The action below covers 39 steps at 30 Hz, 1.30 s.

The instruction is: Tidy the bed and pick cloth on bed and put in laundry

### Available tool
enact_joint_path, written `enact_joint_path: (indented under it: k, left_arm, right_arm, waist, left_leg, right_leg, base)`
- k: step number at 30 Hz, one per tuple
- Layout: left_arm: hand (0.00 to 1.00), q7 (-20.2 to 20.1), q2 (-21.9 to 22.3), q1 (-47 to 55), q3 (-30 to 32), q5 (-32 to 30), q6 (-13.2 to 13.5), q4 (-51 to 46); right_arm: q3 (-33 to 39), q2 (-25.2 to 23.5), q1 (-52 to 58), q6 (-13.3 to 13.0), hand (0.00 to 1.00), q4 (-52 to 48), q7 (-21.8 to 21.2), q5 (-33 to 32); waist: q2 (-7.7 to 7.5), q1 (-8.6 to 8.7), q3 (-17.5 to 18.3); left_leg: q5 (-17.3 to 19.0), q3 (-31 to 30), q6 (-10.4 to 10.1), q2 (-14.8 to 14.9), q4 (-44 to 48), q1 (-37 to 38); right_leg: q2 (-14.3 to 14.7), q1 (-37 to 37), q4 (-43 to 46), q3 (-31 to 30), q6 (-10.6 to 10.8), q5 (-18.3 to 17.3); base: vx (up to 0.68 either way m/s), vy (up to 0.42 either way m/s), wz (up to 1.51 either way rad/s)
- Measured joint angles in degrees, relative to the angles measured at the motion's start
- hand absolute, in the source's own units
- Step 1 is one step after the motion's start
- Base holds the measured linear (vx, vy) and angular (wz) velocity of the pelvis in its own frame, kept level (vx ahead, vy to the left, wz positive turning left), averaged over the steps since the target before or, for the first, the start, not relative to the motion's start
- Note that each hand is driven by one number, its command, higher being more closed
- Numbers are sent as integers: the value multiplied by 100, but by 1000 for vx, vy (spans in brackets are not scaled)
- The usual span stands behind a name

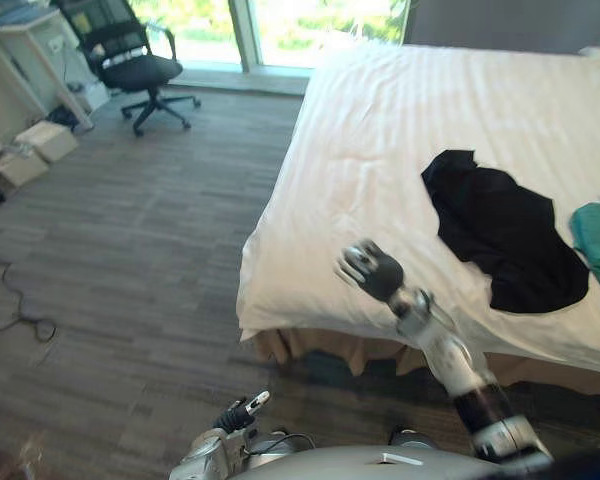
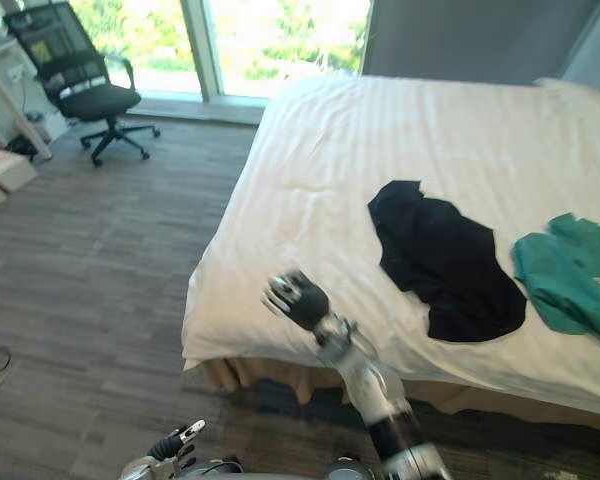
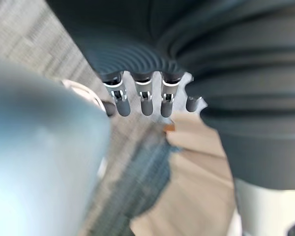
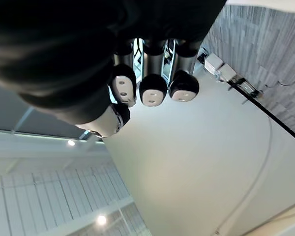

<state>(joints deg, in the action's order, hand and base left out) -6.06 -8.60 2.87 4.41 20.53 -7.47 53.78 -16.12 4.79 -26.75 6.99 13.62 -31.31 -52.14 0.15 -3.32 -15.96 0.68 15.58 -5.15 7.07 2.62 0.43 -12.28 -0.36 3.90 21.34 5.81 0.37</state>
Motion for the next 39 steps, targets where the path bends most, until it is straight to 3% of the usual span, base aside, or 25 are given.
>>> enact_joint_path:
  k: [1, 3, 6, 10, 13, 19, 21, 24, 27, 31, 32, 36, 39]
  left_arm:
    - [0, -20, -57, -261, -7, 18, 180, 7]
    - [0, -38, -91, -606, -99, 36, 357, 179]
    - [0, -118, -73, -1046, -270, 91, 660, 397]
    - [0, -117, 150, -1479, -126, 134, 941, 312]
    - [0, -20, 468, -1709, 86, 127, 1039, 15]
    - [0, 472, 790, -2202, 372, 127, 993, -340]
    - [0, 596, 855, -2271, 424, 128, 962, -381]
    - [0, 801, 1025, -2478, 640, 134, 945, -432]
    - [0, 866, 1251, -2858, 700, 296, 916, -443]
    - [0, 908, 1631, -3344, 741, 452, 760, -477]
    - [0, 918, 1660, -3428, 753, 548, 674, -488]
    - [0, 1103, 1602, -3591, 991, 712, 413, -541]
    - [0, 1141, 1460, -3584, 1229, 761, 310, -528]
  right_arm:
    - [0, -121, -997, -182, 100, 197, 352, -107]
    - [77, -151, -1932, -340, 100, 561, 724, -129]
    - [250, -129, -2533, -370, 100, 1035, 1142, -127]
    - [281, -127, -2657, -425, 100, 974, 1459, -126]
    - [242, -176, -2768, -573, 100, 391, 1642, -127]
    - [471, -201, -3041, -1304, 100, 277, 2327, -171]
    - [585, -194, -3114, -1408, 100, 430, 2412, -177]
    - [1046, -76, -3426, -1606, 100, 840, 2553, -300]
    - [1419, 101, -3822, -1847, 100, 826, 2677, -506]
    - [2097, 312, -4155, -1924, 100, 795, 2791, -655]
    - [2197, 341, -4189, -1920, 100, 759, 2820, -738]
    - [2654, 565, -4001, -1906, 100, 702, 2787, -1192]
    - [3107, 695, -3745, -1876, 100, 736, 2430, -1629]
  waist:
    - [-29, -97, -373]
    - [43, -250, -672]
    - [179, -555, -992]
    - [210, -666, -1133]
    - [249, -695, -1295]
    - [347, -643, -1357]
    - [363, -613, -1366]
    - [441, -504, -1418]
    - [455, -289, -1427]
    - [449, -184, -1430]
    - [447, -90, -1431]
    - [403, 61, -1444]
    - [366, 98, -1457]
  left_leg:
    - [-27, -149, -24, 9, 72, -456]
    - [-322, -345, -12, 6, 55, -1042]
    - [-519, -533, 62, 32, 321, -1730]
    - [-465, -685, 121, 25, 939, -2575]
    - [-182, -727, 134, 43, 1433, -3067]
    - [-20, -815, 106, 307, 2155, -4148]
    - [-25, -764, 113, 332, 2160, -4247]
    - [-77, -590, 97, 405, 2169, -4432]
    - [-88, -465, 106, 464, 2210, -4602]
    - [-52, -339, 119, 573, 2351, -4830]
    - [-5, -337, 116, 628, 2451, -4899]
    - [140, -221, 141, 768, 2616, -4943]
    - [312, -179, 145, 904, 2835, -4912]
  right_leg:
    - [22, -420, 80, 2, -11, 4]
    - [40, -938, 129, 101, -146, 219]
    - [7, -1526, 432, 209, -308, 271]
    - [-216, -2286, 1212, 308, -379, -43]
    - [-411, -2837, 1943, 295, -433, -413]
    - [-459, -3891, 2666, 262, -556, -712]
    - [-439, -4050, 2697, 192, -561, -708]
    - [-389, -4381, 2712, 26, -613, -614]
    - [-358, -4657, 2744, -81, -670, -532]
    - [-261, -4959, 2737, -243, -698, -442]
    - [-210, -4995, 2731, -259, -695, -432]
    - [-68, -5011, 2611, -363, -625, -395]
    - [69, -4891, 2467, -436, -582, -319]
  base:
    - [-167, -56, 38]
    - [-122, -49, 51]
    - [-5, -23, 42]
    - [22, -17, 36]
    - [-54, -37, 14]
    - [-98, -47, 4]
    - [-47, -16, -14]
    - [-27, -20, -23]
    - [1, -23, -14]
    - [2, -25, -20]
    - [5, -20, -20]
    - [2, -9, -24]
    - [18, 19, -30]
